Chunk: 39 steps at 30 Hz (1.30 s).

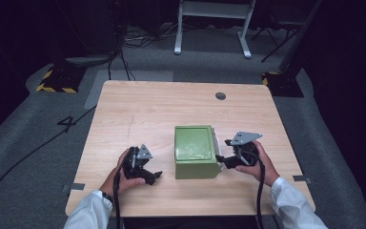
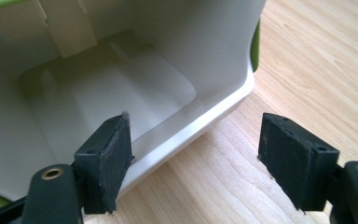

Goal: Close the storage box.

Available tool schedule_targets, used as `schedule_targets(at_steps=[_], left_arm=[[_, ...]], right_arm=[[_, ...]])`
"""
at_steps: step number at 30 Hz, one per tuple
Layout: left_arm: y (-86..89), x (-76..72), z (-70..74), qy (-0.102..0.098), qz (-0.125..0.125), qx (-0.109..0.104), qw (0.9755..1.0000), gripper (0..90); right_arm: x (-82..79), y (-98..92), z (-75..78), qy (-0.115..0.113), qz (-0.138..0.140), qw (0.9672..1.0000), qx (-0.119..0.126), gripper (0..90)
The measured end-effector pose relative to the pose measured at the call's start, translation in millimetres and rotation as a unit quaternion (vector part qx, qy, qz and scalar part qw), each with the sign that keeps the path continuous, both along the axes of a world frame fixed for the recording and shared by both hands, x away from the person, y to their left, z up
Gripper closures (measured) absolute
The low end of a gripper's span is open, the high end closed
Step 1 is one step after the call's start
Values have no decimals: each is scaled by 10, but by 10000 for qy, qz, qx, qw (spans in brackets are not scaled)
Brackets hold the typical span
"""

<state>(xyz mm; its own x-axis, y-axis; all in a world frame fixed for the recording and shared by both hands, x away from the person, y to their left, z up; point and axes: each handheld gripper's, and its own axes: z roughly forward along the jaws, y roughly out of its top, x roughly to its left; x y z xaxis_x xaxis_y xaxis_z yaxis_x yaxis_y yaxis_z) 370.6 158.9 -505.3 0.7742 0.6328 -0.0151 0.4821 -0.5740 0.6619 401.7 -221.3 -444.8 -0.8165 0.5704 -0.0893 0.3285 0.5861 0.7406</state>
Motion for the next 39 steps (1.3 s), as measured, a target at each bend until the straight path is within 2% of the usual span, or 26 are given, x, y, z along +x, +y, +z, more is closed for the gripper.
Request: schedule_targets(at_steps=[6,18,29,39], left_arm=[[0,0,0,0,1,-2,10000,6],[0,0,0,0,1,-2,10000,6],[0,0,0,0,1,0,10000,6],[0,0,0,0,1,-1,10000,6]], right_arm=[[-30,-68,55,-76,-2,10000,51,246],[-71,-244,112,-211,-116,9997,2,239],[-109,-425,81,-279,-271,9990,-217,228],[-139,-595,-19,-272,-423,9977,-452,215]])
